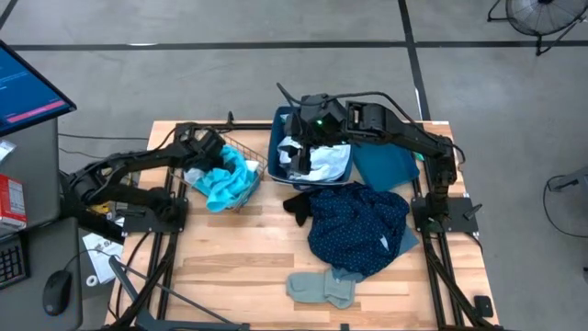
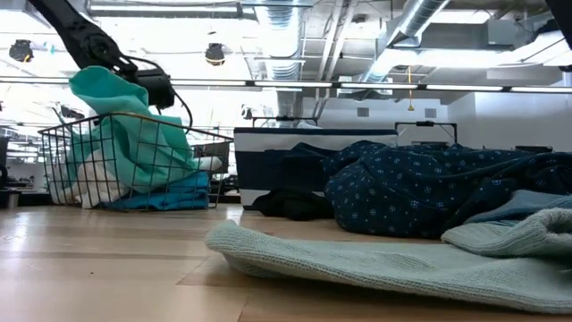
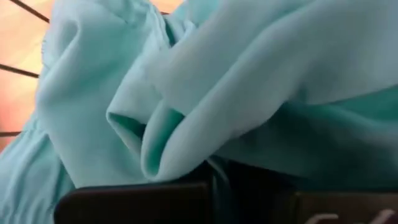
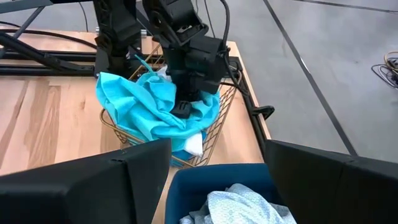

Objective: Pick & Place Cloths
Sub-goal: Put the blue shorts into the gold wire basket

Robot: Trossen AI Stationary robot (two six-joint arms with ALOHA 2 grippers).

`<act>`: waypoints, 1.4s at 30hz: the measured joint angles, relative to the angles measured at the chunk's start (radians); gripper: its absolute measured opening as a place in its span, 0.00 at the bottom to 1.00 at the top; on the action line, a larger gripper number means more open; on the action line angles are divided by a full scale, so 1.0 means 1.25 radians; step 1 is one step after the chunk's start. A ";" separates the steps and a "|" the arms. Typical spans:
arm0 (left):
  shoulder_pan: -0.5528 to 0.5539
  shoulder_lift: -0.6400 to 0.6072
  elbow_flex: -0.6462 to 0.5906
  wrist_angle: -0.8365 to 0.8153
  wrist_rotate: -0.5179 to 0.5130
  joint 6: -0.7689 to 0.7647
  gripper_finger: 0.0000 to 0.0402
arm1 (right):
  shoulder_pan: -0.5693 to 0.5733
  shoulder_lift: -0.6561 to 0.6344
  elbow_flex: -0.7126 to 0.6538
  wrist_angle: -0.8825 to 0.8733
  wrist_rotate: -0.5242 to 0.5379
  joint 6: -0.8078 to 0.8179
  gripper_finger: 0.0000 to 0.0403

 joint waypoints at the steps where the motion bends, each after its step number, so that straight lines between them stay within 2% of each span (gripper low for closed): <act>1: 0.000 0.007 0.007 0.000 -0.004 0.001 0.00 | 0.000 0.000 0.000 0.000 0.000 0.000 0.63; 5: 0.001 -0.007 0.051 -0.019 -0.030 0.022 0.01 | 0.001 0.000 0.000 -0.001 -0.001 0.000 0.63; 9: 0.001 -0.076 0.107 -0.010 -0.011 0.079 0.06 | 0.008 -0.007 0.000 -0.009 -0.001 -0.005 0.63; 20: -0.021 -0.322 0.128 -0.048 0.030 0.056 0.39 | 0.035 -0.082 0.000 -0.021 -0.001 -0.022 0.63; 25: -0.024 -0.446 0.128 -0.045 0.085 0.036 0.45 | 0.046 -0.117 0.000 -0.019 -0.001 -0.021 0.63; 28: -0.024 -0.503 0.128 -0.045 0.107 0.032 0.44 | 0.051 -0.132 0.000 -0.019 -0.002 -0.021 0.63; 30: -0.024 -0.535 0.128 -0.036 0.143 0.032 0.39 | 0.050 -0.139 0.000 -0.019 -0.002 -0.021 0.63; 33: -0.031 -0.570 0.128 -0.003 0.197 0.028 0.25 | 0.050 -0.142 0.000 -0.022 -0.002 -0.021 0.63; 36: -0.053 -0.598 0.128 0.063 0.241 0.008 0.07 | 0.050 -0.142 0.000 -0.035 -0.001 -0.021 0.63; 37: -0.064 -0.605 0.128 0.091 0.254 0.001 0.04 | 0.050 -0.142 0.000 -0.040 -0.002 -0.021 0.63; 42: -0.143 -0.622 0.143 0.142 0.266 -0.011 0.00 | 0.050 -0.141 0.000 -0.071 -0.002 -0.019 0.63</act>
